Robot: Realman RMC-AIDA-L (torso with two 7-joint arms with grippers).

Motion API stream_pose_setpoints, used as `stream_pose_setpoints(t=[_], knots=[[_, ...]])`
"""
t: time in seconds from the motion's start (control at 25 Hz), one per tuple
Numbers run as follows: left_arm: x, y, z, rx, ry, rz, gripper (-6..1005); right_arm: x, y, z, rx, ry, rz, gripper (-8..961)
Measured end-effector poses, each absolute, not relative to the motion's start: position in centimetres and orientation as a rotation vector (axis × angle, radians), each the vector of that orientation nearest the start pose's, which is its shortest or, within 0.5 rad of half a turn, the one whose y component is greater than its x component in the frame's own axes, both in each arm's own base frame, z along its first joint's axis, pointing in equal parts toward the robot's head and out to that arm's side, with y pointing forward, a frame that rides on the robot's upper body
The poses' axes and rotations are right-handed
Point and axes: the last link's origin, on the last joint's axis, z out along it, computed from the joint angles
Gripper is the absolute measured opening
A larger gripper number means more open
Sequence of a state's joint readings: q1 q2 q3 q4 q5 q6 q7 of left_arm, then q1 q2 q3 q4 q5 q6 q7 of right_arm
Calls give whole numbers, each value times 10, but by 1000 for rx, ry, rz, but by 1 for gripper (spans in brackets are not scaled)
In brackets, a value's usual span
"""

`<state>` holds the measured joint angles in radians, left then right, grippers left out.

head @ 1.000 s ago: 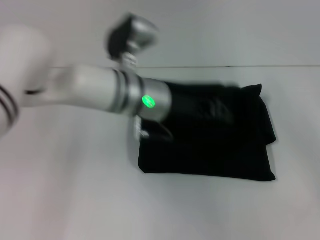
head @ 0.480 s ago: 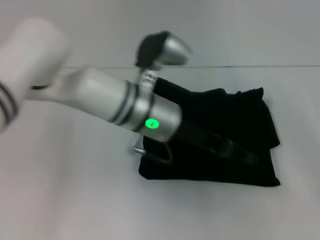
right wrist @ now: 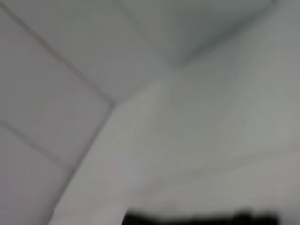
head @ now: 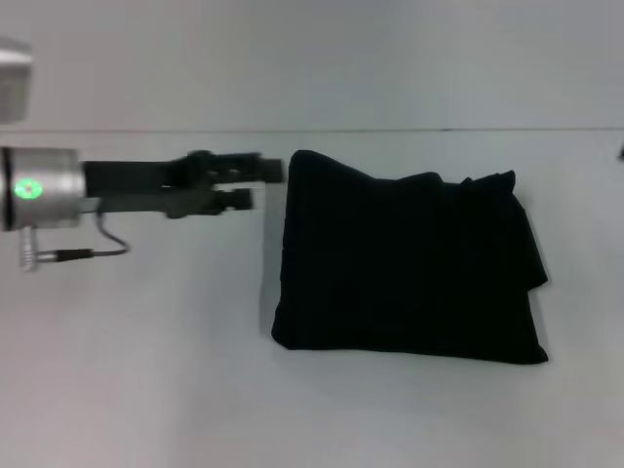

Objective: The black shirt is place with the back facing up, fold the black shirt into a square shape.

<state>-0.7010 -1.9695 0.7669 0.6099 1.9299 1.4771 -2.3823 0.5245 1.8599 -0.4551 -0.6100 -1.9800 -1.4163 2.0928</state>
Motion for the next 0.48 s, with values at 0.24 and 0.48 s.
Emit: stream_pose_setpoints(t=[0.24,0.48], knots=[[-245,391,54,-2220,-1864,-823,921,294,384,101,-2124,1808,615,909],[-253,390,65,-2184,-1824,-887,961,277,389,91,-2127,1984,457,909]])
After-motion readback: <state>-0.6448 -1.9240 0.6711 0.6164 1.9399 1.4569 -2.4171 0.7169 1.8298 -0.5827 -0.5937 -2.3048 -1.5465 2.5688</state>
